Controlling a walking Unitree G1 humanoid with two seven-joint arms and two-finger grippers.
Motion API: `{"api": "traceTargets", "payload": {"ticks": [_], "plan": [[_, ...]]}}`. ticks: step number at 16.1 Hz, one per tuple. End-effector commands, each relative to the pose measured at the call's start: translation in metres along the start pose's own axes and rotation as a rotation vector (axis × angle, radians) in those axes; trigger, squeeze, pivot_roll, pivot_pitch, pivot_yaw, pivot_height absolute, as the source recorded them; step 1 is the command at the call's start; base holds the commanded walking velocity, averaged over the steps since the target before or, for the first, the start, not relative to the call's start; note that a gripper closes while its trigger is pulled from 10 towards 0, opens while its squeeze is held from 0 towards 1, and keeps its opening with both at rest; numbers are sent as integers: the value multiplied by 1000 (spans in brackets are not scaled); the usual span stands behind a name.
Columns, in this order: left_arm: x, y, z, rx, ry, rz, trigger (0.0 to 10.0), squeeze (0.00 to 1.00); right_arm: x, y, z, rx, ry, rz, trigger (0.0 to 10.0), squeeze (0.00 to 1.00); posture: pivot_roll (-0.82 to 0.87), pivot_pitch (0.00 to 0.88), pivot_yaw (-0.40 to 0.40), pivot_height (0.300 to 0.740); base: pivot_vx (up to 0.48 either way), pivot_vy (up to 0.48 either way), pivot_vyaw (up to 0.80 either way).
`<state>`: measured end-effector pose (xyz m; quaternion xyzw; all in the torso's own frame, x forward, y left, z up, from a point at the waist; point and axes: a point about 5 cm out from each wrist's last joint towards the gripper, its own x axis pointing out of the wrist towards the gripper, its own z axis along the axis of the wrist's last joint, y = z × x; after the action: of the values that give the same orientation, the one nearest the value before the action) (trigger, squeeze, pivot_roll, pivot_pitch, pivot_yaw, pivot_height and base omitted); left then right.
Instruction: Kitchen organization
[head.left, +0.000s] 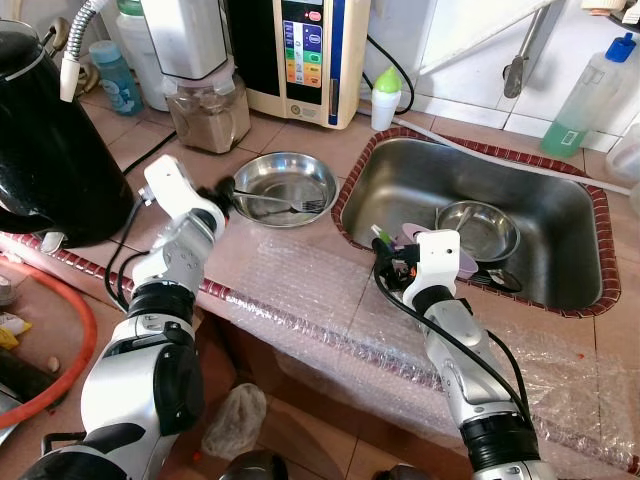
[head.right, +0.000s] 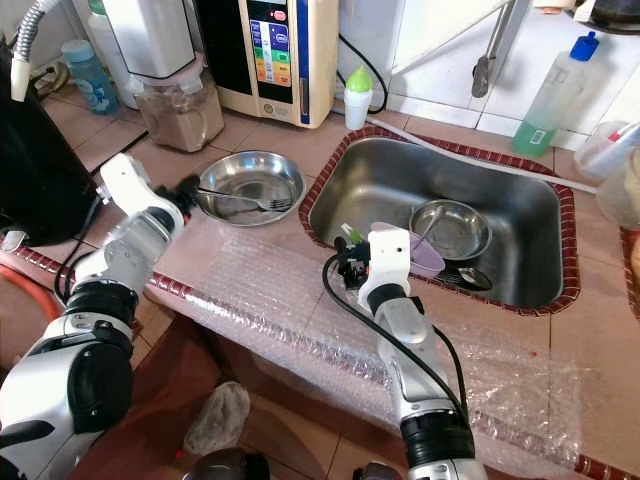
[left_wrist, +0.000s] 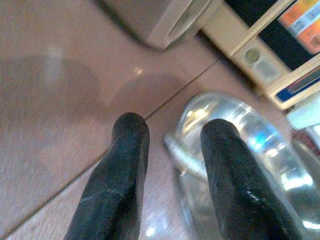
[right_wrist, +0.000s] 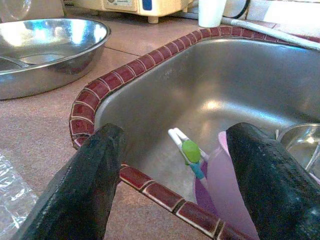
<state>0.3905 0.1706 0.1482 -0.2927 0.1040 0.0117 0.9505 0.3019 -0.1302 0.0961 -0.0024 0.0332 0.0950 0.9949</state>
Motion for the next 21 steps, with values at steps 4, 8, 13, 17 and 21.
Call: {"api": "traceTargets", "payload": {"ticks": [4, 8, 13, 17, 21], "plan": [[-2, 3, 4, -6, -7, 9, 0, 0, 2, 2, 1, -3, 10, 5, 10000, 0, -60, 0, 53, 740, 0, 0, 0], [-3, 5, 1, -10, 11, 14, 0, 0, 4, 1, 2, 0, 9, 1, 10000, 0, -57, 0, 54, 740, 0, 0, 0], [-4, 1, 3, -74, -33, -11, 10000, 1000, -10, -1, -5, -11, 38, -3, 10000, 0, -82, 67, 38, 740, 0, 0, 0], [0, -7, 0, -83, -3, -15, 10000, 1000, -19, 2, -2, -36, 40, 22, 10000, 0, -124, 118, 32, 740, 0, 0, 0], [-1, -11, -4, -54, 25, -31, 10000, 1000, -34, 10, -5, -46, 52, 51, 10000, 0, -130, 170, 26, 740, 0, 0, 0]]}}
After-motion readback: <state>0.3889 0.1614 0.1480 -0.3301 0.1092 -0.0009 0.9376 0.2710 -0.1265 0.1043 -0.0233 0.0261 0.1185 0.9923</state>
